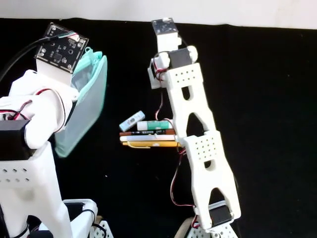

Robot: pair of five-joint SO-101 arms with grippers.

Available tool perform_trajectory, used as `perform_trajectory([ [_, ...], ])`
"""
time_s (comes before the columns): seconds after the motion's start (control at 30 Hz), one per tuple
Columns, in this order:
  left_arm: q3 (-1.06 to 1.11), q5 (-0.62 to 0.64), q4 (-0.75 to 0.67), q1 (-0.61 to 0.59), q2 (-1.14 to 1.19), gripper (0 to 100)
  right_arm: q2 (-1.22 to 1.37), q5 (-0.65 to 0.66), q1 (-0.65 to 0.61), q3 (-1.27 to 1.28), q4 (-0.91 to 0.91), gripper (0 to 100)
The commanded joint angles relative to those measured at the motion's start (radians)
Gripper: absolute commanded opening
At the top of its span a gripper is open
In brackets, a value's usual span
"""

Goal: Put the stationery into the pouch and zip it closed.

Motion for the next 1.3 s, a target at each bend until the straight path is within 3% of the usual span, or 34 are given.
perform_trajectory([
  [0.0, 0.033, 0.009, 0.002, 0.012, 0.002, 1, -0.015, -0.006, 0.008, -0.005, 0.012, 37.2],
  [0.27, 0.249, 0.009, -0.048, 0.005, -0.005, 1, -0.015, -0.006, 0.008, -0.005, 0.012, 37.2],
  [0.53, 0.406, 0.006, -0.054, -0.128, -0.005, 1, -0.015, -0.006, 0.008, -0.005, 0.01, 37.2],
  [0.87, 0.41, 0.006, -0.041, -0.315, -0.005, 22, -0.015, -0.006, 0.007, -0.005, 0.01, 37.2],
  [1.13, 0.458, 0.005, -0.021, -0.337, -0.007, 21, -0.015, -0.006, 0.005, -0.005, 0.01, 37.2],
  [1.27, 0.453, 0.002, -0.021, -0.354, -0.007, 11, -0.015, -0.006, -0.01, -0.005, 0.01, 37.2],
])
